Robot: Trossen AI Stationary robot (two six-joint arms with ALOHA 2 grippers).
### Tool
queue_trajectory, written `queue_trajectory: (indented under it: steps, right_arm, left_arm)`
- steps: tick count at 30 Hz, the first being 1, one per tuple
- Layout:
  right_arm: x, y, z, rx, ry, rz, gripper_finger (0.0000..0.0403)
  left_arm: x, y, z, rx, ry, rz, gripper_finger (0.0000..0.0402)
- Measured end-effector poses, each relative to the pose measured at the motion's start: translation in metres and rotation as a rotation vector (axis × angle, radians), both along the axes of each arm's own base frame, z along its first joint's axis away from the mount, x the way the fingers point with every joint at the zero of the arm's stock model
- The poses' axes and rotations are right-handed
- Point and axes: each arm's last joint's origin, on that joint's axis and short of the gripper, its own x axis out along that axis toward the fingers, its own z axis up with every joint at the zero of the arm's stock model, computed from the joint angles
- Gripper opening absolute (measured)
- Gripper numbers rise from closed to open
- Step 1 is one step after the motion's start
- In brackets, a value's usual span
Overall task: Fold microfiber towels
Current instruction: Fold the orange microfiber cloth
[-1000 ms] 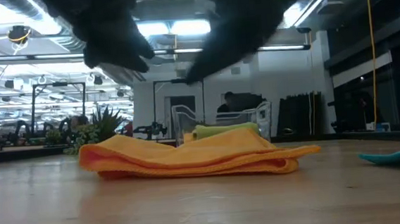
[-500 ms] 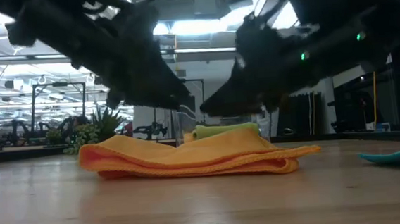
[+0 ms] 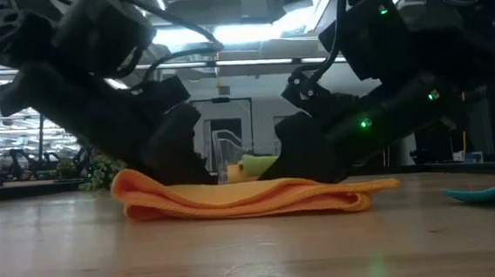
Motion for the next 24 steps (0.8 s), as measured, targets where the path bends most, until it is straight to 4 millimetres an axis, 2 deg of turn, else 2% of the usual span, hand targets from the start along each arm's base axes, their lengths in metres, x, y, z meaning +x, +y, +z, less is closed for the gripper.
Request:
queue_trajectory:
  steps: [6,13,19,22,24]
  right_arm:
    - [-0.001,0.0,-0.001,-0.004,0.015,-0.001,0.0165]
    - [-0.001,0.0,-0.002,-0.004,0.02,0.0,0.0165]
    - [-0.001,0.0,-0.001,-0.003,-0.003,0.003,0.0165]
    - [0.0,0.0,0.006,-0.016,-0.022,0.017,0.0165]
    - [0.001,0.001,0.018,-0.028,-0.045,0.031,0.0165]
  left_arm:
    - [-0.01,-0.01,-0.003,0.069,0.026,-0.01,0.0172]
    - [-0.028,-0.02,0.006,0.152,0.14,-0.091,0.0172]
    - [-0.047,-0.024,0.028,0.184,0.211,-0.142,0.0172]
    - [-0.051,-0.025,0.048,0.182,0.137,-0.13,0.0172]
    - [-0.053,-0.025,0.063,0.173,0.083,-0.129,0.0172]
